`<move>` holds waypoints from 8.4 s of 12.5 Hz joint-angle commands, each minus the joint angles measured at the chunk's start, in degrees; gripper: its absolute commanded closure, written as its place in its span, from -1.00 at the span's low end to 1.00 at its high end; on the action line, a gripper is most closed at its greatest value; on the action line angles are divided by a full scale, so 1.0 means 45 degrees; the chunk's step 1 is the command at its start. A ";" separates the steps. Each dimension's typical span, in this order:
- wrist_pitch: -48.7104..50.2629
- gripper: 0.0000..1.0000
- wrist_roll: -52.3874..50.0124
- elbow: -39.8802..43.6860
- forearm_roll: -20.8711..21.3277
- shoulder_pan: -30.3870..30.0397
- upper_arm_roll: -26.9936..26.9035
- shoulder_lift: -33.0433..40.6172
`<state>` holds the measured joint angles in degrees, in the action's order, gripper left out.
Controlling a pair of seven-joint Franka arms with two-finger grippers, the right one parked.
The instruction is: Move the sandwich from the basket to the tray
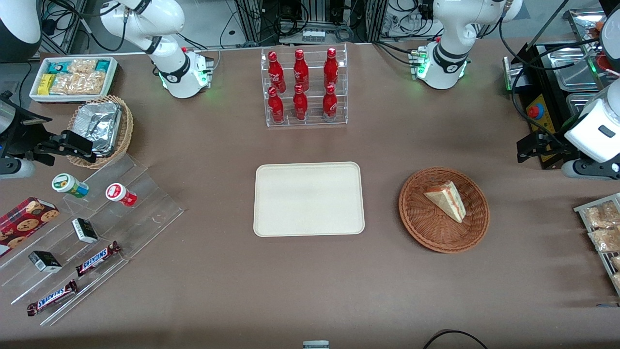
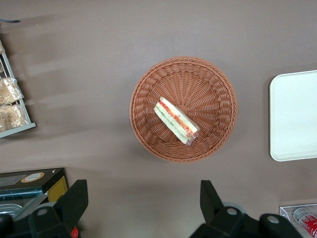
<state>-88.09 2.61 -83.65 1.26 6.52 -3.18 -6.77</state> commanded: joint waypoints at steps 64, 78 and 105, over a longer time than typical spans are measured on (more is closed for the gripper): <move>-0.4738 1.00 -0.8777 0.1750 -0.0729 0.6988 0.0706 -0.6928; -0.6165 1.00 -1.0657 0.2397 -0.0240 0.7966 0.0706 -0.9041; 0.1236 -1.00 -0.3570 -0.0276 0.0228 0.1658 -0.0173 0.1287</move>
<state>-81.50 -15.97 -79.60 2.58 15.56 -4.76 -5.52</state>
